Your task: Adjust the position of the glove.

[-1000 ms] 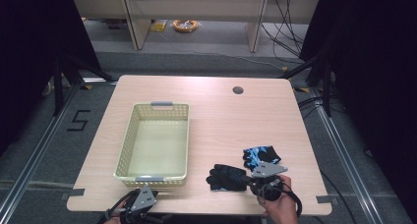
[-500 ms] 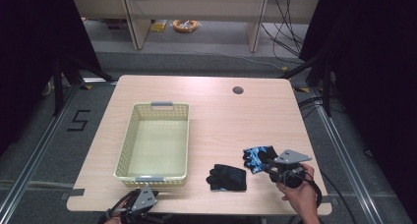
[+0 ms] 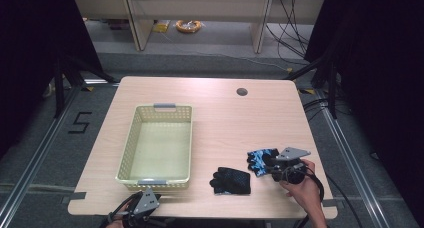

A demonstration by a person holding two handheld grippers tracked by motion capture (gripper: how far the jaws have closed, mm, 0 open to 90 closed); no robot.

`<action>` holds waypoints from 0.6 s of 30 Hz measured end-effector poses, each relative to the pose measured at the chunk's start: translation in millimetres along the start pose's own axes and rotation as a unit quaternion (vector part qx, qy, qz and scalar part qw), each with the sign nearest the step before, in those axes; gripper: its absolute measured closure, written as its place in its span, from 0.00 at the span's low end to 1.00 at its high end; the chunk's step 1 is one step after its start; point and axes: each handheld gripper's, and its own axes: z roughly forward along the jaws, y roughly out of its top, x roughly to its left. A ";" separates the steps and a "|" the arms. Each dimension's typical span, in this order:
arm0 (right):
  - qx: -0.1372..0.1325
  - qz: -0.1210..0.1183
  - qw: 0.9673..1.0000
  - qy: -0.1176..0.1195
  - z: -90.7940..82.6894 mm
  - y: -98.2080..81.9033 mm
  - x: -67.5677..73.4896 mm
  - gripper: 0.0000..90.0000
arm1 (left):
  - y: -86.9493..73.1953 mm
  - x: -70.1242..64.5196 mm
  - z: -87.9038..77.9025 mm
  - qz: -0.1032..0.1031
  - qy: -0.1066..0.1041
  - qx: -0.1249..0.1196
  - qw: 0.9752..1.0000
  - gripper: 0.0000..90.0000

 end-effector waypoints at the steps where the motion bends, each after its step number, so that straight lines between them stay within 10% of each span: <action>1: 0.005 -0.005 1.000 0.003 1.1 0.0 -0.7 0.67 | 0.1 0.6 -0.2 0.003 0.001 0.002 1.000 0.18; 18: -0.001 0.012 0.999 0.034 17.3 -11.9 0.5 0.88 | 3.4 -1.2 3.2 0.002 -0.005 0.005 1.000 0.18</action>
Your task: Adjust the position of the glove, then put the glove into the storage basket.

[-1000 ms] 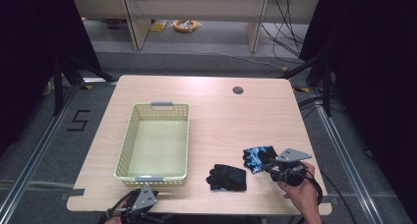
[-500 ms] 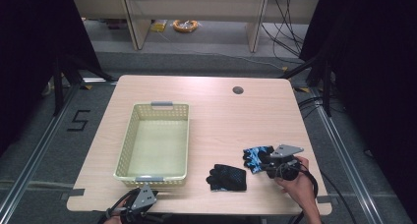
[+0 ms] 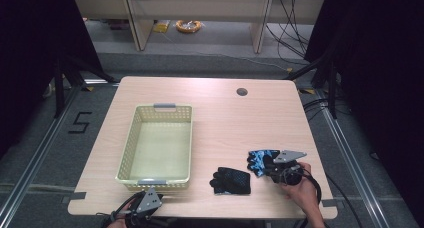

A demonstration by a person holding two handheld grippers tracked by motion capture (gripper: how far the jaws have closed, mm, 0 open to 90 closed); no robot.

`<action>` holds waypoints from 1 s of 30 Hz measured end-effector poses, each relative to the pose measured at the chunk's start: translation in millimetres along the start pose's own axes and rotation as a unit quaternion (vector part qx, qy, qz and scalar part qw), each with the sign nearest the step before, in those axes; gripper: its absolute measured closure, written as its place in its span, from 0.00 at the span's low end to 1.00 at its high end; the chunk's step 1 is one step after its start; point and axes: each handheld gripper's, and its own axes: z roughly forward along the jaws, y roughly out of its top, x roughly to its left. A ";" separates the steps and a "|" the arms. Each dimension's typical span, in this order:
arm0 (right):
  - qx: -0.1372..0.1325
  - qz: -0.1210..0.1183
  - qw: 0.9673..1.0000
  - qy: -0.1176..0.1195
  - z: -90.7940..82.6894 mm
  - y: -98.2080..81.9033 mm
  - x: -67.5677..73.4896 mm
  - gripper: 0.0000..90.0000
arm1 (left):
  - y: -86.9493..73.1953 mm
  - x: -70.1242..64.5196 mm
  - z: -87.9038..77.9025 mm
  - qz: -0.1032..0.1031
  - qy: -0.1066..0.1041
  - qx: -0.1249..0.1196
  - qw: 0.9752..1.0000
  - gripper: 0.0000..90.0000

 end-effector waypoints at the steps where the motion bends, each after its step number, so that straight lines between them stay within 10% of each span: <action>1: 0.001 0.001 1.000 0.000 -0.7 0.1 -0.1 0.89 | 0.0 -0.4 -0.1 -0.004 0.002 -0.006 1.000 0.18; 4: 0.018 0.007 1.000 0.004 -4.1 1.1 0.1 0.94 | 0.7 0.7 -1.8 0.016 0.009 -0.005 1.000 0.18; 10: 0.016 0.006 1.000 -0.001 -4.3 2.4 1.7 0.98 | -0.6 -1.1 -1.5 -0.009 -0.002 -0.011 1.000 0.18; 22: -0.088 0.037 0.995 -0.011 -34.0 16.6 1.6 0.99 | -1.1 -1.6 -2.8 -0.006 0.002 -0.011 1.000 0.18; 30: -0.104 0.028 0.994 -0.025 -51.7 28.6 14.5 0.99 | -2.7 2.5 -5.3 0.005 0.009 -0.012 1.000 0.18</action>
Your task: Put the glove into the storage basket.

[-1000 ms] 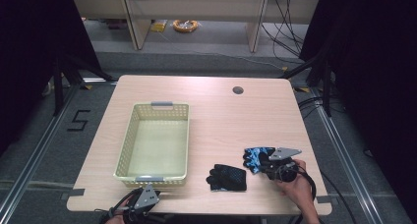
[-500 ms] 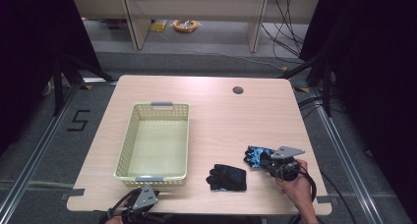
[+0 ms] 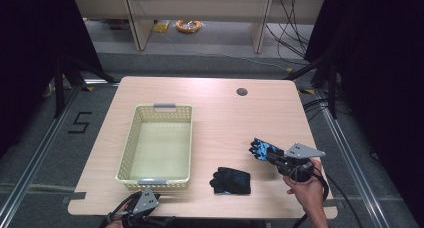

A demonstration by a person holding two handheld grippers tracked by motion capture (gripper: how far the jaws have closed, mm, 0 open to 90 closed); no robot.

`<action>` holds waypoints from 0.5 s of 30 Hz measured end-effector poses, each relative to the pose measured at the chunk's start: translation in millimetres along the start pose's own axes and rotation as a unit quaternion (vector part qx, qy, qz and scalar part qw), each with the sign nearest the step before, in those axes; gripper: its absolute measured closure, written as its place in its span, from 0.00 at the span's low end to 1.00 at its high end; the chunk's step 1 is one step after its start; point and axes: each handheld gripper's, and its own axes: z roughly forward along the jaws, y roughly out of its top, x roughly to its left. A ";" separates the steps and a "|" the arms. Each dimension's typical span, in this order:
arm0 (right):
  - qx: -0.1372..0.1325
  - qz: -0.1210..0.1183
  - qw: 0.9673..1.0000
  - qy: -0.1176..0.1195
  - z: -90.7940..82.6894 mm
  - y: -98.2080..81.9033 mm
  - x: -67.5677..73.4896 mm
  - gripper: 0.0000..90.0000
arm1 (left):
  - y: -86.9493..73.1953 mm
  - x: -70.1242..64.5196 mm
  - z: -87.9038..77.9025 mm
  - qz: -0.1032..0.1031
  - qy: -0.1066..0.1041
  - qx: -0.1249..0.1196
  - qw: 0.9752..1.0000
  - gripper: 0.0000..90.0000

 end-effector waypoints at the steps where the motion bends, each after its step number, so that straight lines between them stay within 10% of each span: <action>1: -0.004 -0.007 1.000 0.003 -0.7 2.1 1.4 0.99 | 0.3 -0.9 0.0 0.001 0.000 -0.002 1.000 0.18; 15: -0.014 -0.037 0.998 0.057 1.1 18.4 50.3 0.99 | -0.4 -2.4 -0.1 -0.013 -0.001 -0.002 1.000 0.18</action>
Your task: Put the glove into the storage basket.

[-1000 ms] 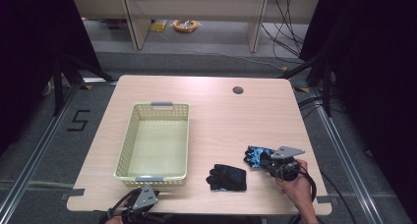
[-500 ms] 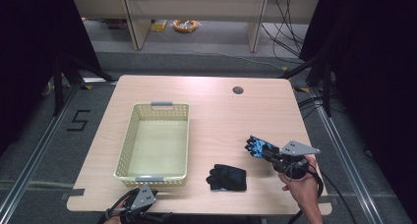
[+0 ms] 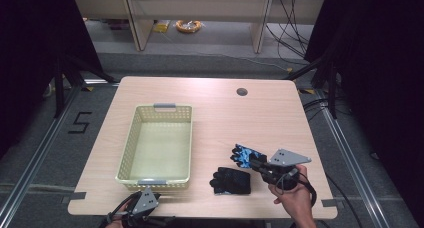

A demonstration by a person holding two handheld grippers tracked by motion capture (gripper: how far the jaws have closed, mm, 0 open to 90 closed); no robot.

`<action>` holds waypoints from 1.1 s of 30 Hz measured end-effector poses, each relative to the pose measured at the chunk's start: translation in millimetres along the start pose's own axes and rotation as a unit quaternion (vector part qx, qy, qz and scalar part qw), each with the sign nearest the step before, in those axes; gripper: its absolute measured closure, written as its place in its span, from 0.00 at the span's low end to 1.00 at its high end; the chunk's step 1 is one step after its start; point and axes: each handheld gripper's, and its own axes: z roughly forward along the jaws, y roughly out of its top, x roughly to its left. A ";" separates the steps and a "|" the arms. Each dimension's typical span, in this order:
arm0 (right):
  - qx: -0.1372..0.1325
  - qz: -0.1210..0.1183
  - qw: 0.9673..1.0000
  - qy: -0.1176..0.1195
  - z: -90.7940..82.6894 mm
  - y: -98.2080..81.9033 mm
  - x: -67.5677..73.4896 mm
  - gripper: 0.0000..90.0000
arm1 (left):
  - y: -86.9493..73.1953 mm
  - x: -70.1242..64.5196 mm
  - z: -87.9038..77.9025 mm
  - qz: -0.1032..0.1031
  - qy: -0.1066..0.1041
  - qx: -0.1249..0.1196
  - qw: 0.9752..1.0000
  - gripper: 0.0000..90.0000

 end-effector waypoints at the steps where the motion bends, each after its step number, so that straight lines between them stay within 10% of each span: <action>1: -0.002 -0.005 1.000 0.001 1.1 0.5 2.7 0.99 | 0.2 0.4 -0.6 0.005 -0.003 0.000 1.000 0.18; 33: 0.093 -0.070 0.992 0.041 46.3 -12.8 52.1 0.98 | -0.3 -0.7 0.1 0.000 -0.002 -0.001 1.000 0.18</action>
